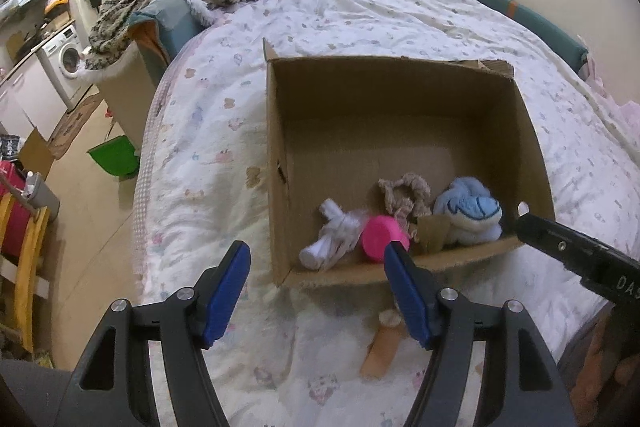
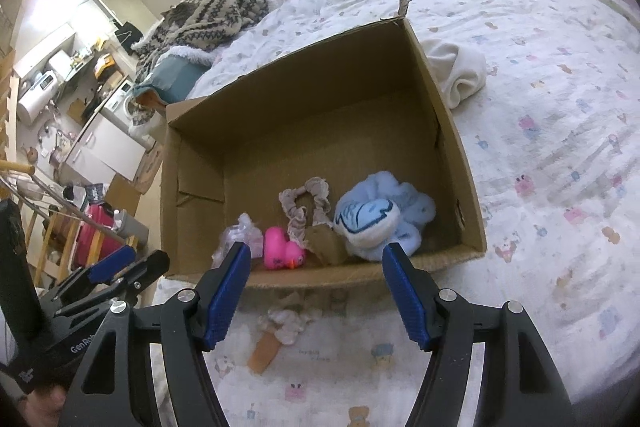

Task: Organize soft objects
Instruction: 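Grasp the tan stick-shaped piece on the duvet with the right gripper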

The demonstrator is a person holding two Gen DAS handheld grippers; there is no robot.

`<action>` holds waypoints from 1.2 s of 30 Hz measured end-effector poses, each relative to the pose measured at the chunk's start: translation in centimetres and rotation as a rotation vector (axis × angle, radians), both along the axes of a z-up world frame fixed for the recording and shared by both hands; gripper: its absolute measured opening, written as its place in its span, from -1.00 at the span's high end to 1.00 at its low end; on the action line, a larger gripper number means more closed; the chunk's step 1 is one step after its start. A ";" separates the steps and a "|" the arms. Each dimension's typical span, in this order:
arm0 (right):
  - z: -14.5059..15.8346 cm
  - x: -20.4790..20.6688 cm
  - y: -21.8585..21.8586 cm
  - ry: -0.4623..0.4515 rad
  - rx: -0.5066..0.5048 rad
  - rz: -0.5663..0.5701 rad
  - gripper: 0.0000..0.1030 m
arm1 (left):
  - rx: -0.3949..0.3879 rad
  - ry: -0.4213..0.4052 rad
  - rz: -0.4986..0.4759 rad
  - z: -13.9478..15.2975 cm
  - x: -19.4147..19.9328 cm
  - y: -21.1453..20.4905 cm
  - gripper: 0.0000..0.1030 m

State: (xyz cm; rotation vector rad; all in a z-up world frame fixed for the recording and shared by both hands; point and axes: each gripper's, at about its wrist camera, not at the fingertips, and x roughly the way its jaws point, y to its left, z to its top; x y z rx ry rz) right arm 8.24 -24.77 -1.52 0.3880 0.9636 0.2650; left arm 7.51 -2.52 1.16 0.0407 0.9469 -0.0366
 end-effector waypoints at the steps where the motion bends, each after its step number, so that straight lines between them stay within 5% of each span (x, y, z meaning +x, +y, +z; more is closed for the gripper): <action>1: 0.0 -0.3 0.0 0.002 0.000 0.000 -0.41 | -0.004 0.004 0.003 0.0 -0.2 0.1 -0.29; 13: -1.0 -2.9 2.0 0.049 -0.012 0.039 -0.41 | -0.027 0.000 0.082 0.6 -2.4 2.2 -0.29; 18: -2.8 -3.4 3.3 0.129 0.003 0.049 -0.41 | 0.071 0.000 0.139 0.2 -2.5 2.4 -0.29; 27: -7.5 -2.2 7.9 0.321 0.027 0.106 -0.41 | -0.038 0.056 0.234 -0.2 -1.6 4.6 -0.29; 34: -10.3 -0.9 12.3 0.357 -0.143 0.127 -0.40 | -0.058 0.081 0.257 -0.3 -1.0 5.0 -0.29; 36: -10.3 -0.9 12.6 0.349 -0.173 0.124 -0.15 | -0.065 0.083 0.260 -0.4 -0.9 5.1 -0.29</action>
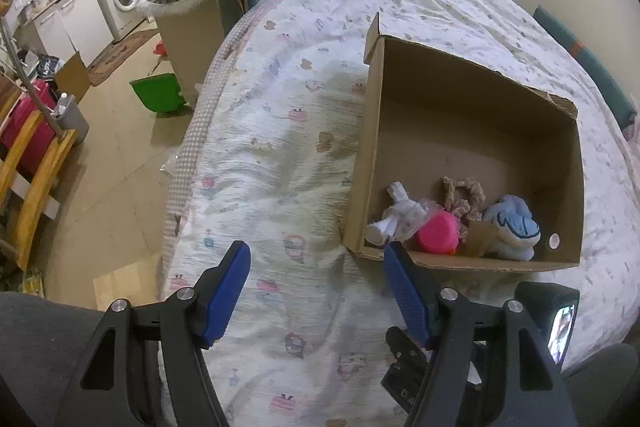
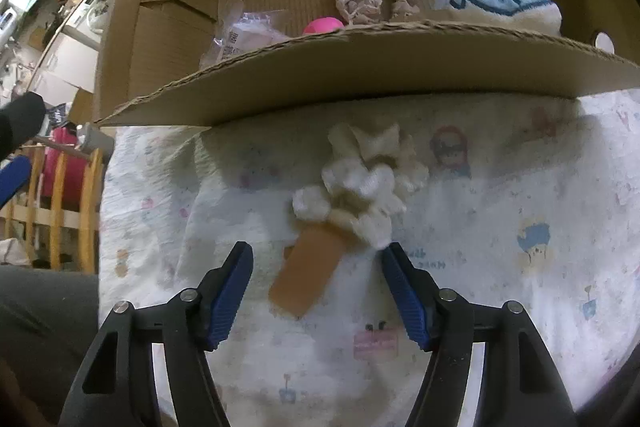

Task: Organize soft objects
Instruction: 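Grasp the tan stick-shaped piece on the duvet with the right gripper, then grasp the white crumpled cloth with the left gripper while the right gripper holds the tan piece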

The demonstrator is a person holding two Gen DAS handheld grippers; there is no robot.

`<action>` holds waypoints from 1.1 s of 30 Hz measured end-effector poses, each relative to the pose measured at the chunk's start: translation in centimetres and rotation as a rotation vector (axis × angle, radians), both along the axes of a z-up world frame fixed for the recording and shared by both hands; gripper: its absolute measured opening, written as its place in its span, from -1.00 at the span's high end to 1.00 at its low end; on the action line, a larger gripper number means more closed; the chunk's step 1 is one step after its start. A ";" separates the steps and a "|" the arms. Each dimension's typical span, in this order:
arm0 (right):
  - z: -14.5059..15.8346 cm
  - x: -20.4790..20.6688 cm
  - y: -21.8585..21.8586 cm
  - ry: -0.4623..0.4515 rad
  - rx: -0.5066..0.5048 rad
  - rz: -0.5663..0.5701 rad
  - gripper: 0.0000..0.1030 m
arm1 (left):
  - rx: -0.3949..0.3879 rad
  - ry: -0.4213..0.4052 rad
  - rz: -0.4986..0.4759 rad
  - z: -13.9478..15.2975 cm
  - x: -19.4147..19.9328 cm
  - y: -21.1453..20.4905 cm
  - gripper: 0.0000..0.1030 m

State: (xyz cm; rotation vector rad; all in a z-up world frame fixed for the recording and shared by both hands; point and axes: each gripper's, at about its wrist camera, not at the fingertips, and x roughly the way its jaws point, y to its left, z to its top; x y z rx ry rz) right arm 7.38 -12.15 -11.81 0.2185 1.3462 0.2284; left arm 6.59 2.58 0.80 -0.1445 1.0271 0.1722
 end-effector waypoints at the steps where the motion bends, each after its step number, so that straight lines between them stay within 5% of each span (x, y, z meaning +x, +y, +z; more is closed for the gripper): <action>1: 0.0 0.1 0.0 -0.002 -0.013 0.005 0.12 | 0.004 0.000 0.001 0.0 0.0 0.0 -0.29; 7: -0.3 0.2 -1.0 0.039 0.081 0.045 0.86 | 0.002 -0.001 0.007 -0.1 0.5 0.0 -0.29; 17: 1.8 -2.3 -4.8 0.047 0.192 0.080 0.89 | -0.072 0.079 0.022 -1.9 0.6 0.9 -0.29; 26: 6.8 -2.2 -10.8 -0.105 0.250 -0.038 0.89 | -0.109 0.160 -0.186 -4.4 -0.2 -3.9 -0.29; 33: 6.6 -1.9 -15.0 -0.128 0.297 -0.195 0.89 | -0.070 0.199 -0.337 -7.5 1.0 -9.7 -0.29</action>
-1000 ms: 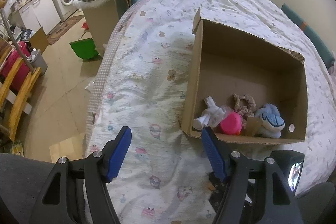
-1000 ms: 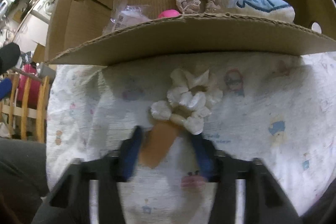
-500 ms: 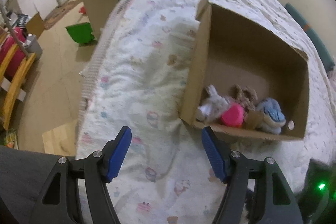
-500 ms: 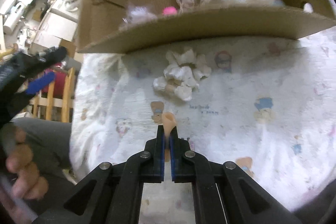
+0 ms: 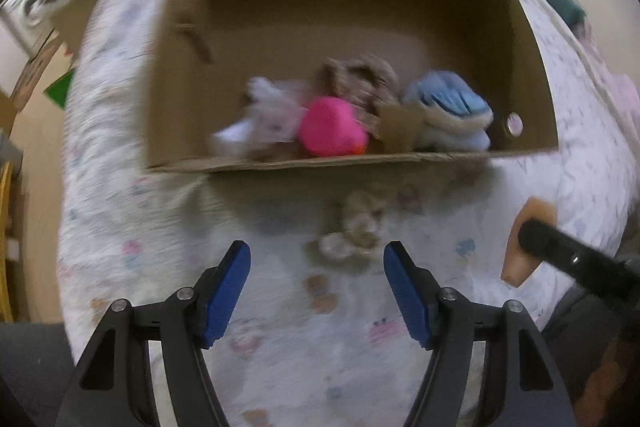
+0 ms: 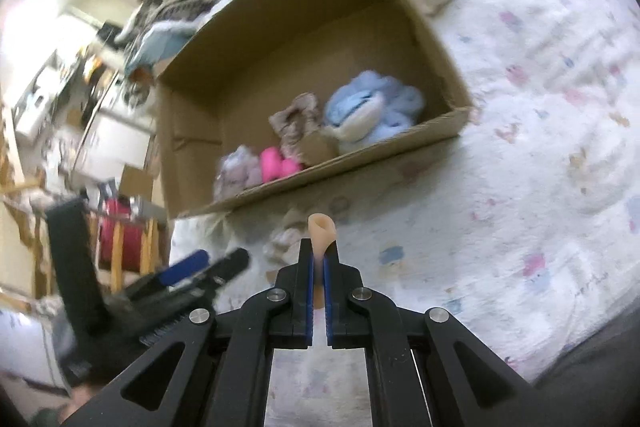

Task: Organize soft objects
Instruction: 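Grasp the white crumpled cloth with the left gripper while the right gripper holds the tan piece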

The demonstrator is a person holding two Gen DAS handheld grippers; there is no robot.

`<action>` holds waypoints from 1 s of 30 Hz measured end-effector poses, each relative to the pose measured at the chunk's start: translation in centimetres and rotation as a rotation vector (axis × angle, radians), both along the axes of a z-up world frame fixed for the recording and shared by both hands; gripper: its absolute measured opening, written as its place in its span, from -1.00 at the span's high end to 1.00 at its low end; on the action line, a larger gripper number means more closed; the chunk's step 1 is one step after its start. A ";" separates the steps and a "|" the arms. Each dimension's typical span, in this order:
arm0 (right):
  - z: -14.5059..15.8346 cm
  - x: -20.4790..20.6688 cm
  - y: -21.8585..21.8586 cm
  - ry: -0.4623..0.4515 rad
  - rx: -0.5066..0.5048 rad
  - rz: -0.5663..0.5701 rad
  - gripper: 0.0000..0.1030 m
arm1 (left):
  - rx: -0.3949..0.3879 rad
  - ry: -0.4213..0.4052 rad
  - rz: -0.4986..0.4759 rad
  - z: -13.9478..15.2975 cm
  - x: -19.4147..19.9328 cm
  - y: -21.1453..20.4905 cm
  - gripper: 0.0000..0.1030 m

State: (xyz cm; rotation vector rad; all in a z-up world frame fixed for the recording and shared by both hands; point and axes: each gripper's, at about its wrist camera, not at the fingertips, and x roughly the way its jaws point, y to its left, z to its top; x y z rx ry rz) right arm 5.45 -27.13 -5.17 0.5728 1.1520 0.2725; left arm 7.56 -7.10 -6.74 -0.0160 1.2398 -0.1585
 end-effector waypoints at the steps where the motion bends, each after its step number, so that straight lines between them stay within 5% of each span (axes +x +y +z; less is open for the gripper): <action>1: 0.1 0.0 -0.2 -0.003 0.005 -0.008 0.89 | -0.002 0.000 -0.011 -0.3 0.2 -0.5 -0.29; 7: 0.1 0.6 -0.2 -0.003 0.009 -0.019 0.89 | -0.025 0.012 -0.038 -2.0 1.4 -2.5 -0.25; 11: -0.4 0.7 0.2 0.013 0.018 -0.022 0.89 | -0.007 0.043 -0.046 -3.5 1.7 -3.1 0.35; 14: -0.4 0.7 0.3 0.007 0.015 -0.020 0.89 | -0.012 0.059 -0.043 -3.8 1.7 -2.9 0.62; 30: -0.1 0.6 0.9 -0.008 -0.020 -0.007 0.89 | 0.030 0.042 0.059 -1.7 -1.4 2.0 0.66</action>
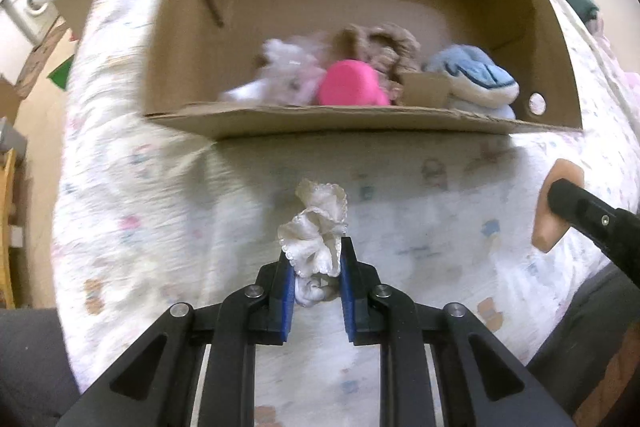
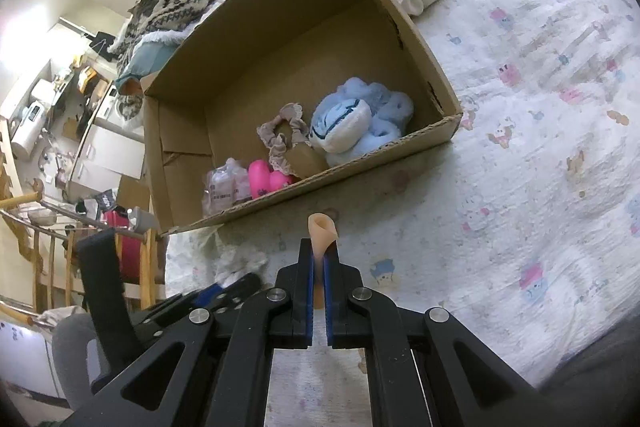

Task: Organize soft objects
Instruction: 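Grasp the white crumpled cloth with the left gripper while the right gripper holds the tan piece, then carry the white cloth and tan piece into the box with both grippers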

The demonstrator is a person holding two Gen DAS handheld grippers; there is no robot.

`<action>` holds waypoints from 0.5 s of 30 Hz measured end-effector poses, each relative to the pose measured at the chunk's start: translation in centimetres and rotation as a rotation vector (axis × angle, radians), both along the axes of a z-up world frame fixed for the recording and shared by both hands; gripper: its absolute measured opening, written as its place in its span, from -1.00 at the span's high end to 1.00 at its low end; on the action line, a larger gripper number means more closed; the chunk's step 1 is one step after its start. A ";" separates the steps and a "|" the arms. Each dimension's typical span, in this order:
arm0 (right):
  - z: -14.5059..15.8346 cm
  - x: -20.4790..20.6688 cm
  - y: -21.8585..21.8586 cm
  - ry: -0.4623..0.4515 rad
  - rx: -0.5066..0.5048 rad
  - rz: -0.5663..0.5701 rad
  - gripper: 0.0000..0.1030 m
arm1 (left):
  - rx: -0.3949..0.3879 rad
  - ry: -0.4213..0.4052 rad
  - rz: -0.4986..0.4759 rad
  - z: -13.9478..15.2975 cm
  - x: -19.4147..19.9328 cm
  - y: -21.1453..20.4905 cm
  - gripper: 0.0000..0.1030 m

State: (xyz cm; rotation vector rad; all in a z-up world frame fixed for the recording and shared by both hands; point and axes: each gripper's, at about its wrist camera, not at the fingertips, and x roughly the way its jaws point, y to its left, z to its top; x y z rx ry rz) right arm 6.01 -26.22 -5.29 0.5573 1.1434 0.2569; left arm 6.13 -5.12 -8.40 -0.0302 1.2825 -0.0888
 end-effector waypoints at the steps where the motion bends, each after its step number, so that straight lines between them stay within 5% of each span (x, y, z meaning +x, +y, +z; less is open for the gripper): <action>1: 0.1 0.0 0.1 -0.004 -0.002 0.003 0.89 | 0.006 -0.007 0.005 0.2 -0.1 0.2 0.66; 15: 2.1 -1.2 1.0 -0.080 -0.046 0.045 0.89 | 0.010 -0.124 0.071 7.5 -3.3 4.4 0.66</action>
